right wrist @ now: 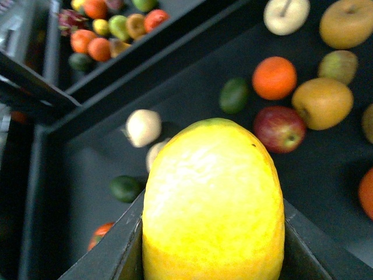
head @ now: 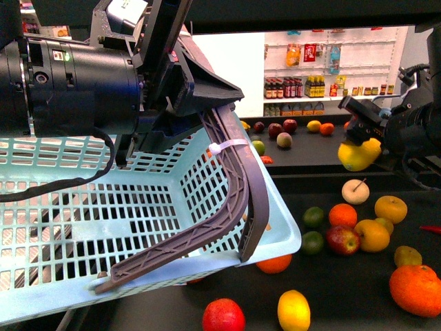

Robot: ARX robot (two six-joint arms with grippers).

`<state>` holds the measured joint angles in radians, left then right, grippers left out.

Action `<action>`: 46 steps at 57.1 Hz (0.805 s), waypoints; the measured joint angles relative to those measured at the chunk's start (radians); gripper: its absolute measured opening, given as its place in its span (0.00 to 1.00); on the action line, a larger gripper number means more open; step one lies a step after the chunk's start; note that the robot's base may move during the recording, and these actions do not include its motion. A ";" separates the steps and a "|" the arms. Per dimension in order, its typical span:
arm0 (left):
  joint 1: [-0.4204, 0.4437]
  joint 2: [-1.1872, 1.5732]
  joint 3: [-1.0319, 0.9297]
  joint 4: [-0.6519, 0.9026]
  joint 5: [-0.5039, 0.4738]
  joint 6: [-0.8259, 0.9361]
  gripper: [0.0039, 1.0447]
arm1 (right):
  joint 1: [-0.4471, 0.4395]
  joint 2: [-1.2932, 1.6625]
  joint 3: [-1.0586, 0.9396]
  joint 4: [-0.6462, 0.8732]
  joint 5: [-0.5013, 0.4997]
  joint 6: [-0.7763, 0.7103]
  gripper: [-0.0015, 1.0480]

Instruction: Pick lemon from shelf

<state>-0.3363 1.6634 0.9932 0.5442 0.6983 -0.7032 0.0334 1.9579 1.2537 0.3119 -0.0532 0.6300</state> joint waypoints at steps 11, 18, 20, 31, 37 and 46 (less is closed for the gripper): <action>0.000 0.000 0.000 0.000 0.001 0.000 0.10 | 0.071 -0.053 -0.069 0.048 -0.294 0.068 0.46; 0.000 0.000 0.000 0.000 0.000 0.000 0.10 | 0.102 -0.053 -0.087 0.069 -0.343 0.081 0.45; 0.000 0.000 0.000 0.000 0.000 0.000 0.10 | 0.108 -0.054 -0.090 0.072 -0.352 0.081 0.45; 0.000 0.000 0.000 0.000 0.000 0.000 0.10 | 0.140 -0.055 -0.113 0.080 -0.367 0.062 0.45; 0.000 0.000 0.000 0.000 0.001 0.000 0.10 | 0.165 -0.055 -0.122 0.081 -0.369 0.039 0.45; 0.000 0.000 0.000 0.000 0.001 0.000 0.10 | 0.202 -0.055 -0.132 0.081 -0.357 -0.003 0.45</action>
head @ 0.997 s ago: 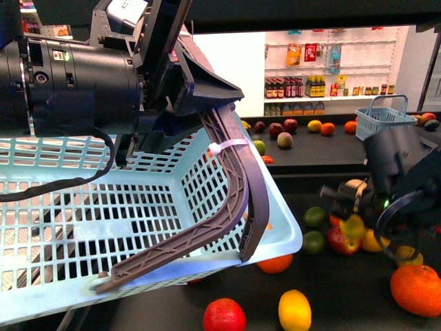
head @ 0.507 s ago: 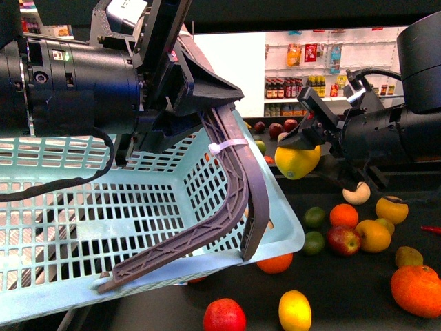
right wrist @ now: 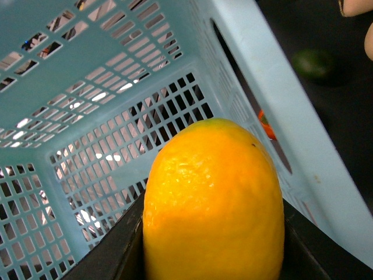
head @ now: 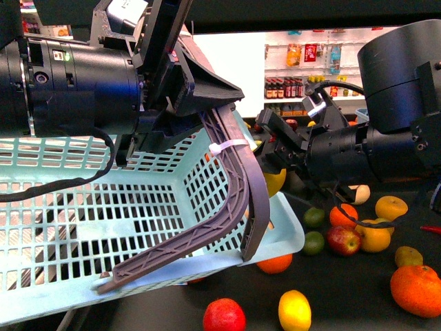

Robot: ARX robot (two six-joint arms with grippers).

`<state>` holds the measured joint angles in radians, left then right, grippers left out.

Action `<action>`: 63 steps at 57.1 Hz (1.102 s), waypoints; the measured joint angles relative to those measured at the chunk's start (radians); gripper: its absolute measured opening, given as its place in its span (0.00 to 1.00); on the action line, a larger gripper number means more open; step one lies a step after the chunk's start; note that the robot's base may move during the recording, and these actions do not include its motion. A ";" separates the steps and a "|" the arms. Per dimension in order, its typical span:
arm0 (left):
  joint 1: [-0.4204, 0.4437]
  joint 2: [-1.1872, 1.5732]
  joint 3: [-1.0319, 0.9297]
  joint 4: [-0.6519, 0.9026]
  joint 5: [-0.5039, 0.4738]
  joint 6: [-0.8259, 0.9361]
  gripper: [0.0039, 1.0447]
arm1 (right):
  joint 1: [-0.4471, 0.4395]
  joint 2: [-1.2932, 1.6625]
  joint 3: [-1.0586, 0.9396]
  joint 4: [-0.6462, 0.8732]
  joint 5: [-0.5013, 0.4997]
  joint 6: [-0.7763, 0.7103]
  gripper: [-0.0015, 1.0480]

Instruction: Pick lemon from shelf

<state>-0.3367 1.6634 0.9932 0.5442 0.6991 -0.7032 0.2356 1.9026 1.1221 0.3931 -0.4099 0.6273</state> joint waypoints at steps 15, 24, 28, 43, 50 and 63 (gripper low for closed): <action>0.000 0.000 0.000 0.000 -0.001 0.000 0.10 | 0.017 0.000 -0.005 0.001 0.024 -0.069 0.73; 0.000 0.000 0.000 0.000 0.002 -0.001 0.10 | 0.016 0.000 -0.007 0.019 0.024 -0.073 0.93; 0.000 0.002 0.000 0.000 0.000 0.001 0.10 | 0.002 0.002 -0.007 0.034 0.027 -0.068 0.93; 0.000 0.002 0.000 0.000 -0.004 0.000 0.10 | -0.152 0.093 0.059 0.076 0.189 -0.077 0.93; 0.000 0.002 0.000 0.000 0.000 -0.001 0.10 | -0.205 0.186 0.084 0.071 0.279 -0.156 0.93; -0.001 0.002 0.000 0.000 -0.002 -0.001 0.10 | -0.201 0.472 0.137 -0.002 0.369 -0.369 0.93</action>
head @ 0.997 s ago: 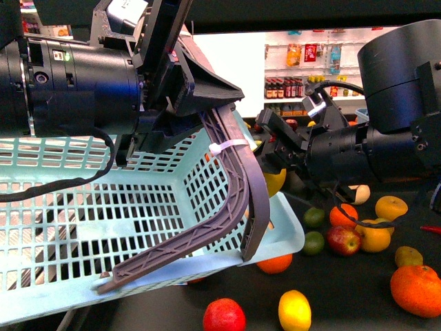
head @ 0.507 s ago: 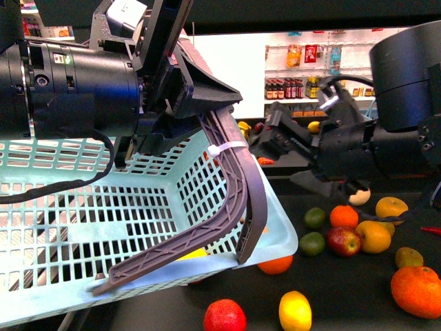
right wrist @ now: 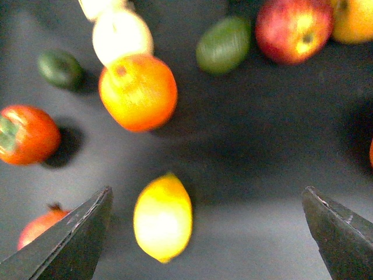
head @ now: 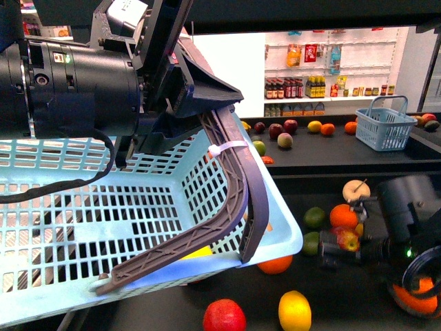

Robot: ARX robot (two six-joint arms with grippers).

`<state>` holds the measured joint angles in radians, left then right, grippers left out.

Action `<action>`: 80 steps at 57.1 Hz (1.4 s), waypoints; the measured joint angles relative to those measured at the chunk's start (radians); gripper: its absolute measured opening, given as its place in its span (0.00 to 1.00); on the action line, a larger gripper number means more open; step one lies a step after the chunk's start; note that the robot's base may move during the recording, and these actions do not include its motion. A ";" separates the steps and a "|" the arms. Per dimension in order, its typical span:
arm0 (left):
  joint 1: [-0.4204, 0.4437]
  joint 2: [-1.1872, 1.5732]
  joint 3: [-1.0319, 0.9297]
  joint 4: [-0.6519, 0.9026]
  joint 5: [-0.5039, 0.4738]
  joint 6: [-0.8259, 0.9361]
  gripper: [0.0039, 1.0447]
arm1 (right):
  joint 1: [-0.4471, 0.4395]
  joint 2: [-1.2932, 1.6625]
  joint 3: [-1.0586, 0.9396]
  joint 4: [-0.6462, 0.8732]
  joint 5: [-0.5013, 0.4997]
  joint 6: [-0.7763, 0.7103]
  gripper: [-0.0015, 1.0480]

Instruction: Pick lemon from shelf

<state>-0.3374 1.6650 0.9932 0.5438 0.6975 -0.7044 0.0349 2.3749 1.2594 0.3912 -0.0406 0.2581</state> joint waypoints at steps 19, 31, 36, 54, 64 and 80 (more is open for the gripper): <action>0.000 0.000 0.000 0.000 0.001 0.000 0.10 | 0.060 0.114 0.042 -0.002 -0.050 -0.031 0.93; 0.000 0.000 0.000 0.000 0.001 0.000 0.10 | 0.111 0.174 0.064 0.019 -0.040 -0.034 0.93; 0.000 0.000 0.000 0.000 -0.001 0.000 0.10 | 0.125 0.200 0.077 0.032 -0.035 -0.038 0.93; 0.000 0.000 0.000 0.000 0.002 0.000 0.10 | 0.150 0.318 0.186 0.033 0.030 -0.095 0.93; 0.000 0.000 0.000 0.000 0.000 0.000 0.10 | 0.154 0.353 0.233 0.011 0.037 -0.106 0.93; 0.000 0.000 0.000 0.000 0.001 0.000 0.10 | 0.166 0.389 0.279 -0.021 0.064 -0.134 0.93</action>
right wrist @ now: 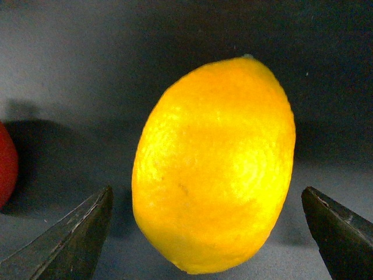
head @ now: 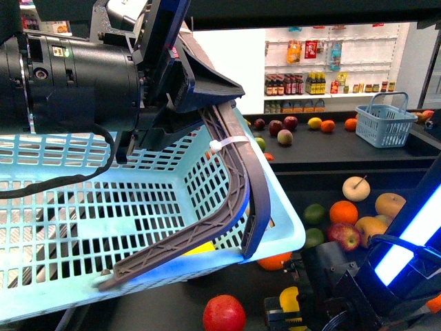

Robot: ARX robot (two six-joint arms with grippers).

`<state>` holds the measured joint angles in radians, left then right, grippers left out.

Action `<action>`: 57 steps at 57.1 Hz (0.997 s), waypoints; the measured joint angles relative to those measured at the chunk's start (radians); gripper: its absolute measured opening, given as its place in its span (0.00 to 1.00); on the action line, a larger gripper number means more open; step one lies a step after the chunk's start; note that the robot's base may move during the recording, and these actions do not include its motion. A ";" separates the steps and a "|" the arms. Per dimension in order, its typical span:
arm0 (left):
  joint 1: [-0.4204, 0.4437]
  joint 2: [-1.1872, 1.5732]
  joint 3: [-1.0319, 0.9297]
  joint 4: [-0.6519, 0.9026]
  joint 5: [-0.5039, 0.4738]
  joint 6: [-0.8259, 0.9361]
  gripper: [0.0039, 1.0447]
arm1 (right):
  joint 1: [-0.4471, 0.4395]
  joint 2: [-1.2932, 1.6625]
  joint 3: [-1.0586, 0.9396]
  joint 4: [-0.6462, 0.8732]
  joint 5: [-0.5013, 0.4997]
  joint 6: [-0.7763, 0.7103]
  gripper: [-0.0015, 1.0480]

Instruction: Pick lemon from shelf

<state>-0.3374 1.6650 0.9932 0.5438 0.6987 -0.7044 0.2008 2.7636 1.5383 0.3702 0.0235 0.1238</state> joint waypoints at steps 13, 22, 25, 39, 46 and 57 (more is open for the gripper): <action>0.000 0.000 0.000 0.000 0.000 0.000 0.10 | 0.000 0.014 0.002 -0.010 0.011 -0.004 0.67; 0.000 0.000 0.000 0.000 0.000 0.000 0.10 | -0.006 0.013 0.002 -0.003 0.017 0.006 0.53; 0.000 0.000 0.000 0.000 0.000 0.000 0.10 | -0.008 0.012 0.002 -0.002 0.018 0.009 0.52; 0.000 0.000 0.000 0.000 0.000 0.000 0.10 | -0.039 -0.064 -0.067 0.032 0.042 0.018 0.52; 0.000 0.000 0.000 0.000 0.000 0.000 0.10 | -0.069 -0.142 -0.116 0.061 0.055 0.026 0.52; 0.000 0.000 0.000 0.000 0.000 0.000 0.10 | -0.141 -0.317 -0.225 0.104 -0.015 0.113 0.52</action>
<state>-0.3374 1.6650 0.9932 0.5438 0.6983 -0.7040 0.0601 2.4470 1.3132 0.4744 0.0082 0.2367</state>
